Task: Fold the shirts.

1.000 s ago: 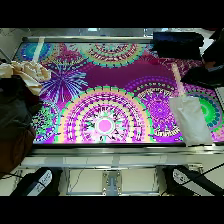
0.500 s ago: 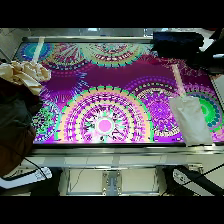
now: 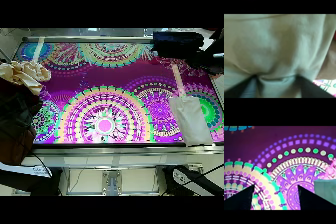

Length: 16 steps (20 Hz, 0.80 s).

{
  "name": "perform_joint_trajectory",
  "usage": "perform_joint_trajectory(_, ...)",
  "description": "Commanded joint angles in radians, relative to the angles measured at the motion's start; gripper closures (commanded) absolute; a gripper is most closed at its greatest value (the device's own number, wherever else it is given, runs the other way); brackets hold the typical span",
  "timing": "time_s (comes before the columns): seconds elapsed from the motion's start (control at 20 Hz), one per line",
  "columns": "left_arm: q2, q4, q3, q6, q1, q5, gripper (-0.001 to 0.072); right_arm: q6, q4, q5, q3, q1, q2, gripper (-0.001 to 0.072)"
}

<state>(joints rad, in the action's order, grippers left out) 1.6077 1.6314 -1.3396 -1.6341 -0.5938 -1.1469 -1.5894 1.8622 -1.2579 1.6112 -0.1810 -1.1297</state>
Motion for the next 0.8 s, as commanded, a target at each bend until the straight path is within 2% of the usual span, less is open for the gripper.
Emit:
perform_joint_trajectory(0.0,0.011,-0.020,-0.021,0.054,0.009,-0.046,0.0688,0.004,0.016,-0.003,0.001,0.001,0.002,0.0092)
perform_joint_trajectory(0.15,-0.067,-0.028,-0.080,0.072,0.021,-0.128,0.0699,0.005,0.027,-0.043,0.002,0.001,0.002,0.0092)
perform_joint_trajectory(0.35,-0.316,-0.113,-0.102,0.072,0.039,-0.129,0.0698,-0.002,0.018,-0.176,0.017,0.001,0.024,0.0092)
perform_joint_trajectory(0.45,-0.464,-0.262,-0.102,0.072,0.039,-0.107,0.0698,-0.006,0.006,-0.263,0.077,0.001,0.029,0.0092)
perform_joint_trajectory(0.55,-0.596,-0.473,-0.102,0.074,0.040,-0.061,0.0698,-0.040,-0.007,-0.343,0.166,0.001,0.032,0.0092)
perform_joint_trajectory(0.75,-0.739,-0.998,-0.102,0.263,0.084,-0.005,0.0698,-0.064,-0.069,-0.388,0.362,0.001,0.032,0.0092)
